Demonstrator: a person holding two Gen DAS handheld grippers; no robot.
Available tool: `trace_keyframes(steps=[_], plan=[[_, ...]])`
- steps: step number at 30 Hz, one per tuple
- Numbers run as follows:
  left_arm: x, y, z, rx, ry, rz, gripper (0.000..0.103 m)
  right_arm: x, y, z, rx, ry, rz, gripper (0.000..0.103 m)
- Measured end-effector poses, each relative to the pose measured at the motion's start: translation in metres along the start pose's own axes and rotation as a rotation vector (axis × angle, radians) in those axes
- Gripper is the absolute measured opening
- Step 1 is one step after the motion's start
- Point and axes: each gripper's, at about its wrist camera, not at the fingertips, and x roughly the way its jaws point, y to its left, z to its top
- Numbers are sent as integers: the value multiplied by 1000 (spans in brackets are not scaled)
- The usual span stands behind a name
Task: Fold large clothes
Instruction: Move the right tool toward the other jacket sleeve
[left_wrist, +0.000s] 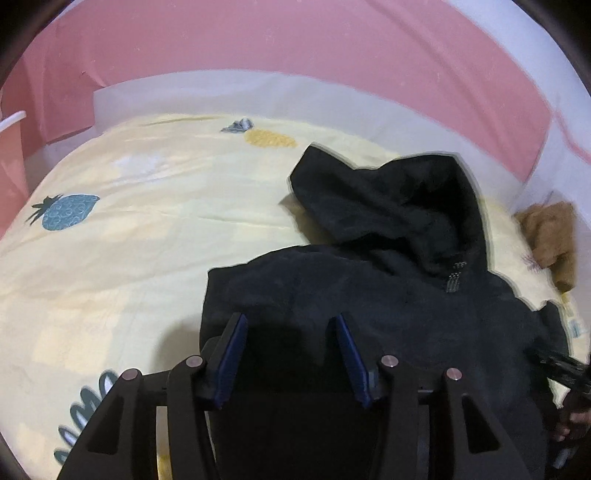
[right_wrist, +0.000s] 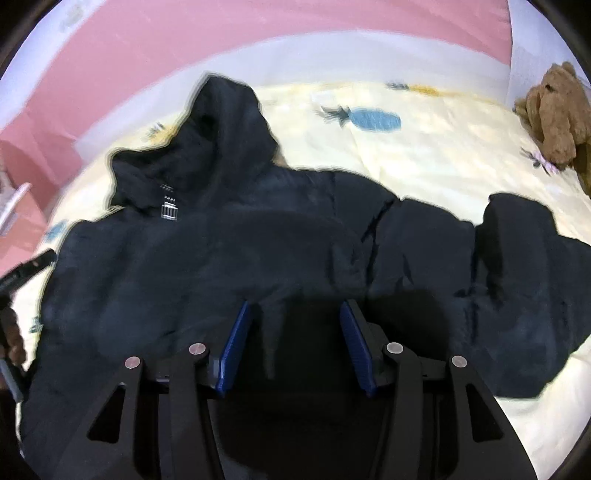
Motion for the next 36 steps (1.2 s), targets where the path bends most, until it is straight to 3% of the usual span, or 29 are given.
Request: trace_keyframes(steps=[3,6,10,13,17,20,26,36], plan=[[-17,-1,-17,22,-12,-9,51,3,2,-12,-17,31,0,51],[0,7,-35,4,54,14,51,22,-1,-20,-26,67,-16,52],[6,6,-35,13,73,24,51,18,1,-18,-34,76,-28,52],[-11,-1,-35,30,75,47,51,-5,4,-21,-31,57,-22,52],[-48,-9,-45,29,62,12,51,-49,4,-36,0,13,-14,52],[-82,-22,-60,49,50,-14,51,-88,-1,-54,31,-34,-1,53],[-142,-35,-99,72,24,-42,53,-131,-27,-84,101,-48,27,53],[-158,-69,-109,81,32,-69,54,-152,-83,-96,223,-65,-28,58]])
